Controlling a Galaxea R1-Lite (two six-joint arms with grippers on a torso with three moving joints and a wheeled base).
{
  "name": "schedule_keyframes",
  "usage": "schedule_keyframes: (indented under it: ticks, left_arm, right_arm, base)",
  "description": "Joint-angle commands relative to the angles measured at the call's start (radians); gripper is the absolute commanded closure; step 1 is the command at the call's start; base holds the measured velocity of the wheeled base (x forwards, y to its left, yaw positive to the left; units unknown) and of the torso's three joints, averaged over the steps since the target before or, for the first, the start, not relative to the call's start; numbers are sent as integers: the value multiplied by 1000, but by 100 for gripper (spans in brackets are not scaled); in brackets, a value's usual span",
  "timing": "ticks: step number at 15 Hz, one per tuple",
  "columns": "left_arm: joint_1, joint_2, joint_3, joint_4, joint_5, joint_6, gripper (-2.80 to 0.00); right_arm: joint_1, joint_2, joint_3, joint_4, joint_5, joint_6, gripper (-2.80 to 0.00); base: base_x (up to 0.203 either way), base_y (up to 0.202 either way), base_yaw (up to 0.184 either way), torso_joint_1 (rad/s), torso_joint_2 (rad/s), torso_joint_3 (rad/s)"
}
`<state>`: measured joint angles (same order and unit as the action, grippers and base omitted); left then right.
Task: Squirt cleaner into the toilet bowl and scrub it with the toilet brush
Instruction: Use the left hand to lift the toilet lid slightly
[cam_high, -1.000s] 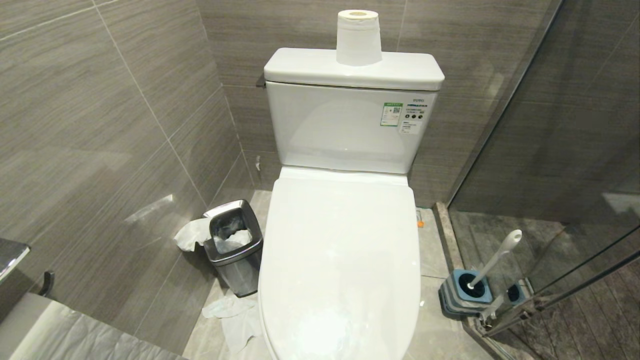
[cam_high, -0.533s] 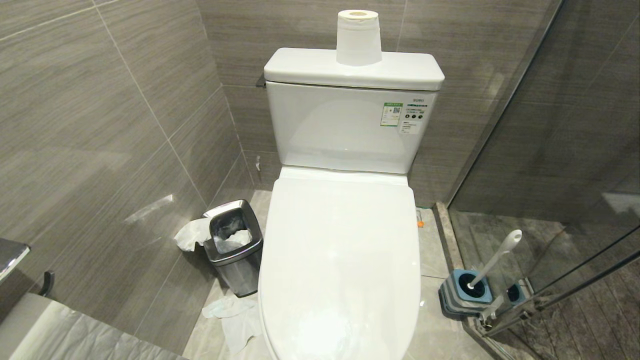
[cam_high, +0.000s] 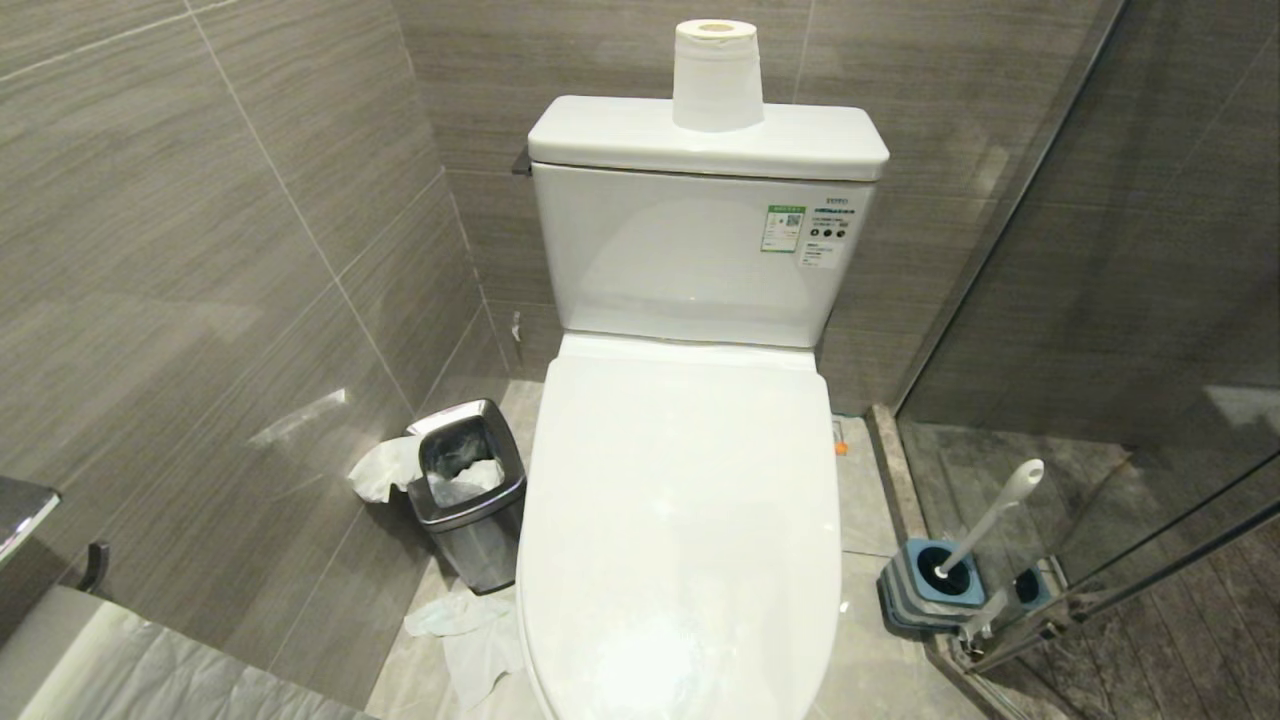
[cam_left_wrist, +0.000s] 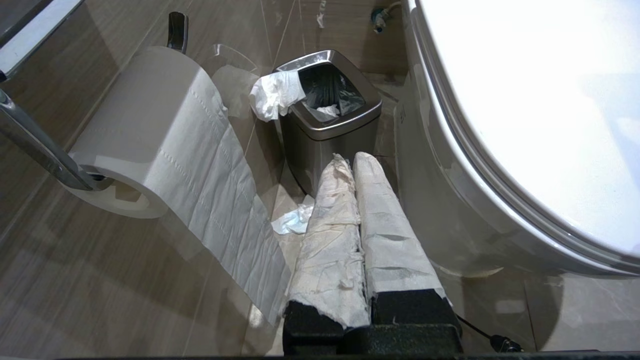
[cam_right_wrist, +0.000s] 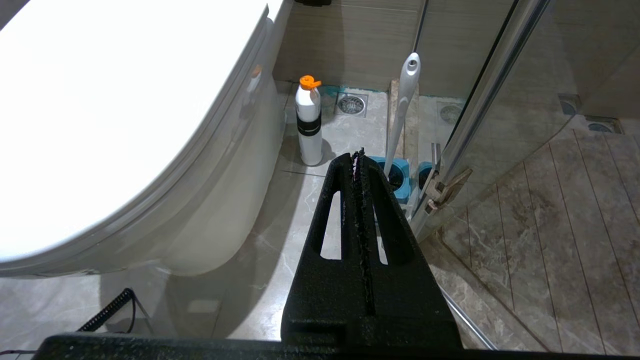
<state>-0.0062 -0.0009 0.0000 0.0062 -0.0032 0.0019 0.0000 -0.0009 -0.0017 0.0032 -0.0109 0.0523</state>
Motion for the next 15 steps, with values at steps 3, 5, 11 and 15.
schedule_keyframes:
  ticks: [3,5,11,15]
  left_arm:
    - [0,1,2,0,0,0,0]
    - [0,1,3,1,0,0,0]
    - [0,1,2,0,0,3,0]
    - [0,1,3,0,0,1,0]
  right_arm:
    - [0,1,2,0,0,0,0]
    - [0,1,0,0,0,1,0]
    - [0,1,0,0,0,1,0]
    - [0,1,0,0,0,1,0]
  base:
    - [0,0,0,0,0,0]
    - [0,0,0,0,0,0]
    - [0,0,0,0,0,0]
    - [0,0,0,0,0,0]
